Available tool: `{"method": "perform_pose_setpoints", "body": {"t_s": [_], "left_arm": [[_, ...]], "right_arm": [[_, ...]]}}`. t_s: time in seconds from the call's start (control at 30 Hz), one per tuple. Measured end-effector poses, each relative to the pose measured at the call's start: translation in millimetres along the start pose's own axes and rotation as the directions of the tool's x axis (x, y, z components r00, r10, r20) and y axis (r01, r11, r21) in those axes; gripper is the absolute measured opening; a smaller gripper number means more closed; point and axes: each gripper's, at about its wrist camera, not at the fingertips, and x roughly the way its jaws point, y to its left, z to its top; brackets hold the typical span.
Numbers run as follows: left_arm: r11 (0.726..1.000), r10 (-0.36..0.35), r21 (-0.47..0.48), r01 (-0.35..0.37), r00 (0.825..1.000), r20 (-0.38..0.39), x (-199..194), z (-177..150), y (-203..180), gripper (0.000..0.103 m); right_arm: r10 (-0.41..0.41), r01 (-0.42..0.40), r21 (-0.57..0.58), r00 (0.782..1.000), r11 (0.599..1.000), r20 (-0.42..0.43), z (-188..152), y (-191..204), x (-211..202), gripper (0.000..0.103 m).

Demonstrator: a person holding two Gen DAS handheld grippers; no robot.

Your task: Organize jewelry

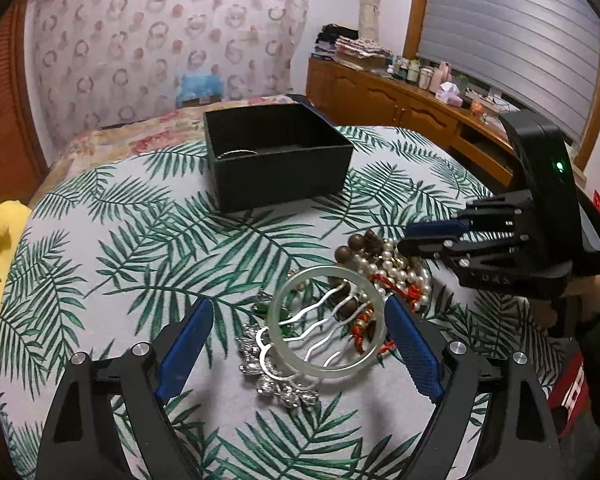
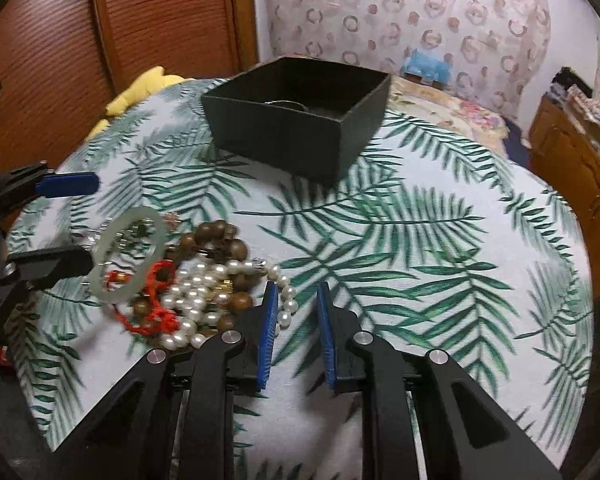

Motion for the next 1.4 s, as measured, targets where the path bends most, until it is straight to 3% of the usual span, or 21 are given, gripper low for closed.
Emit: {"method": "perform_pose_setpoints", "body": {"t_s": [0.07,0.53,0.63,0.77,1.1,1.3,1.4], "left_arm": [[1.0,-0.009,0.008,0.009,1.0,-0.004,1.2,0.0,-2.9,0.084],[0.999,-0.038,0.022,0.039,0.998,-0.057,23.9,0.7,-9.7,0.084],[0.998,-0.038,0.047,0.042,0.996,-0.079,28.8,1.1,-12.9,0.07],[0.997,-0.03,0.066,0.036,0.996,-0.082,32.6,3.2,-15.5,0.069],[0.999,-0.003,0.053,0.003,1.0,0.013,3.3,4.4,-14.7,0.069],[1.0,0.002,0.025,-0.003,0.998,0.069,-16.8,6.8,-10.6,0.069],[1.0,0.005,0.014,-0.006,0.996,0.086,-23.1,6.6,-7.0,0.069]], "right_arm": [[0.001,-0.001,0.008,1.0,1.0,0.001,-0.6,-4.2,-0.2,0.014],[0.017,-0.018,0.027,0.998,0.999,0.056,-5.9,-8.2,-0.7,0.015],[0.015,-0.016,0.026,0.998,1.0,0.056,-5.7,-8.2,-0.7,0.015],[0.009,-0.01,0.021,0.998,1.0,0.056,-5.7,-7.4,-0.6,0.015],[0.008,-0.009,0.019,0.998,1.0,0.056,-5.8,-7.2,-0.6,0.015],[0.003,-0.003,-0.006,0.999,1.0,0.042,-4.9,-3.1,-0.1,0.021],[0.004,-0.003,-0.009,0.999,1.0,0.043,-5.9,-1.7,-0.5,0.016]]}}
